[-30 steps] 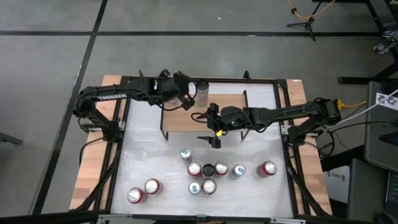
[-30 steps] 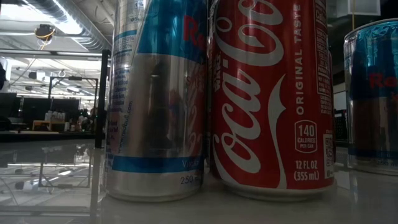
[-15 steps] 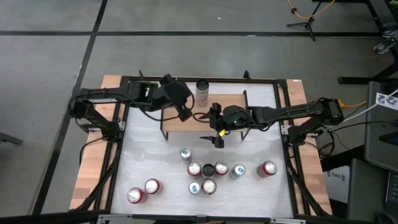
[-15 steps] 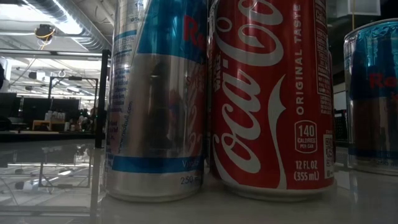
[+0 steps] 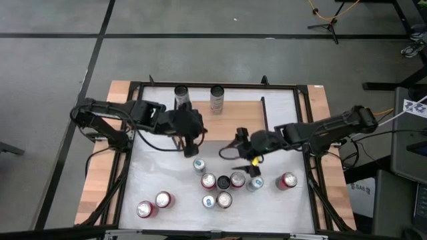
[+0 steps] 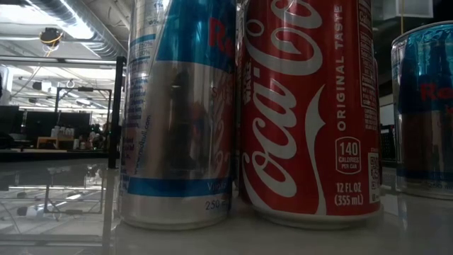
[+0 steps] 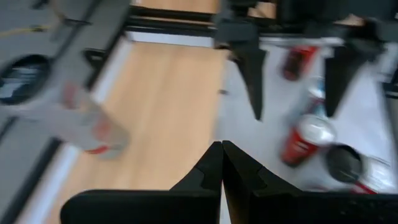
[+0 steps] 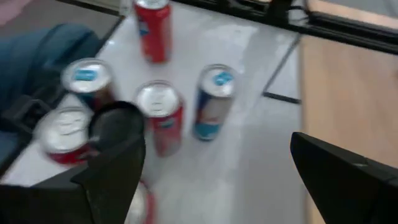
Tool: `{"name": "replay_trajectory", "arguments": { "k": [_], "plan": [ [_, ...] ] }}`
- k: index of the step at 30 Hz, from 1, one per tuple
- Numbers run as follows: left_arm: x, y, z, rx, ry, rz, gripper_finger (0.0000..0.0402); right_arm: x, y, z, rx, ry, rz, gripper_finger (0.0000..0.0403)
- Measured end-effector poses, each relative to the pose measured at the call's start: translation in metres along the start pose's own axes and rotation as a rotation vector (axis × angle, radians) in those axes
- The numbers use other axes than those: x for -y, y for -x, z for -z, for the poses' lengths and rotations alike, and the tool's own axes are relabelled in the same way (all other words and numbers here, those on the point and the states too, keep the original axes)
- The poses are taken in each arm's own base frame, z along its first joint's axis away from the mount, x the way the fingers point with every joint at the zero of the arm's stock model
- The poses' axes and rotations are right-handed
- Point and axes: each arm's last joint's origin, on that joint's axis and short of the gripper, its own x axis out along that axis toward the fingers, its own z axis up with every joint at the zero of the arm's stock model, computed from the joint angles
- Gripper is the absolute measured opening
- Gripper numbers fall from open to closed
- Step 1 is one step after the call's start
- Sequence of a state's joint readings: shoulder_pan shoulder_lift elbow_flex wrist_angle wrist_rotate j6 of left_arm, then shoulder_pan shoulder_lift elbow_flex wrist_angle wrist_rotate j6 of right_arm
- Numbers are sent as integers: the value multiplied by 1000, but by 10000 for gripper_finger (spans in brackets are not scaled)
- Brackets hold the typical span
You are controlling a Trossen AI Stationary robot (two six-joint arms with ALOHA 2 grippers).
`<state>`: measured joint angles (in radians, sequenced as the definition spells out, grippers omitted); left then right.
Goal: Place canned beverage on shelf
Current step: Put the white soda can on the shelf
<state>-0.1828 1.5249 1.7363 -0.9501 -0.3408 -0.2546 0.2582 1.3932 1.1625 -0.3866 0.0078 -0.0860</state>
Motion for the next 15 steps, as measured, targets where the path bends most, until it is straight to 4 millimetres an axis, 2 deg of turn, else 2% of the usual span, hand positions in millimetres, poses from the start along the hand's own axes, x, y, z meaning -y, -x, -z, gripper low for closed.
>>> {"name": "replay_trajectory", "arguments": {
  "k": [5, 9, 12, 15],
  "plan": [
    [8, 2, 2, -31, -12, 130, 0, -16, 2, -1, -1, -4, -43, 392],
    [11, 3, 3, -38, -17, 166, 3, -23, 2, -1, 1, 10, -64, 392],
    [12, 3, 3, -39, -15, 168, 27, -24, 2, -1, 2, 11, -66, 392],
    [12, 3, 3, -36, -14, 157, 67, -24, 2, -1, 1, 9, -65, 392]
  ]
}}
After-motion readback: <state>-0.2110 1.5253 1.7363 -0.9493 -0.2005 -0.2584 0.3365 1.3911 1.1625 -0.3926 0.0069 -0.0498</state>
